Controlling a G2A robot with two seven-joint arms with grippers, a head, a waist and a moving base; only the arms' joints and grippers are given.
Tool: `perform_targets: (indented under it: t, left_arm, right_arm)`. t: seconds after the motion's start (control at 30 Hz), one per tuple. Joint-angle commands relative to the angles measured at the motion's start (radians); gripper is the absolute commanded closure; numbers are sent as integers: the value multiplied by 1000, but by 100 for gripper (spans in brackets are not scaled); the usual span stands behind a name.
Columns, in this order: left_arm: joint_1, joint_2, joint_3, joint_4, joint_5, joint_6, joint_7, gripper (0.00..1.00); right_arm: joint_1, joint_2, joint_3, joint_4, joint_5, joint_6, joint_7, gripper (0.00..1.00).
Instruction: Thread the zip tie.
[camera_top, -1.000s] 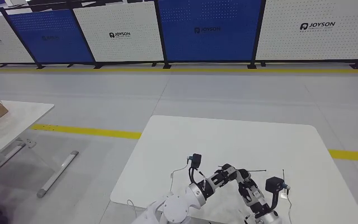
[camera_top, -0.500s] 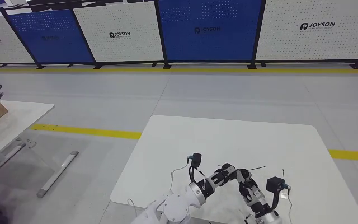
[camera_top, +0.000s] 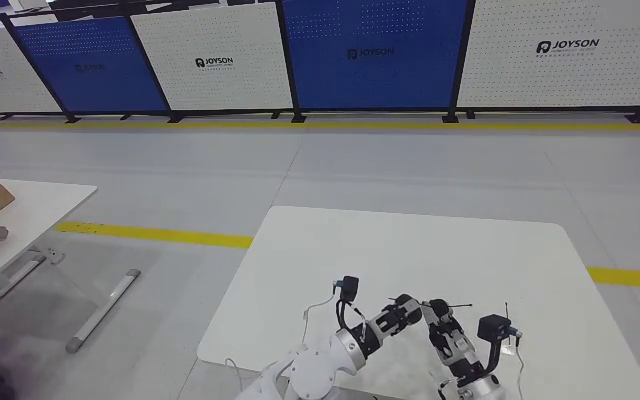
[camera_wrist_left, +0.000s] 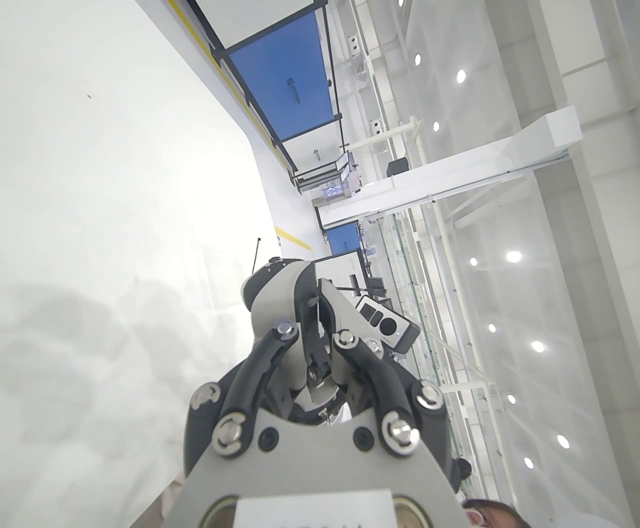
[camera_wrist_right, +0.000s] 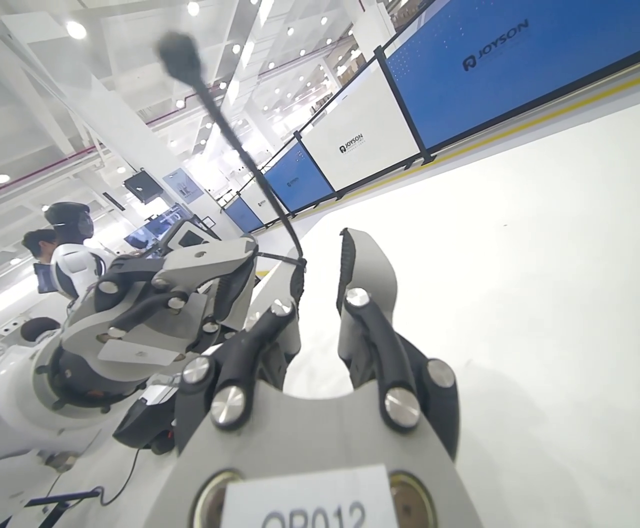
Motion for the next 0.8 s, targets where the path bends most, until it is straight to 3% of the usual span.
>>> perform_targets:
  t: [0.0,0.1,0.17,0.3,0.47,0.73,0.77]
  left_arm:
    - [3,0,-1,-1,-4,0,1,100]
    - [3,0,-1,-1,-4,0,0,100]
    - [3,0,-1,-1,-4,0,0,100]
    - [3,0,-1,-1,-4,0,0,100]
    - [3,0,-1,-1,-4,0,0,100]
    - [3,0,-1,-1,-4,0,0,100]
    - [3,0,-1,-1,-4,0,0,100]
  right_arm:
    - [0,0,0,0,-2,0,2,79]
    - [1,-1,0,2,-5,1,5,84]
    - [1,-2,-1,2,-5,2,5,81]
    - [2,-3,0,3,-6,4,6,93]
    - [1,-3,1,4,-13,-5,4,100]
    - [-2,-3,6,13,-19,-19,0,100]
    - [0,-4,6,14,-19,-15,4,92]
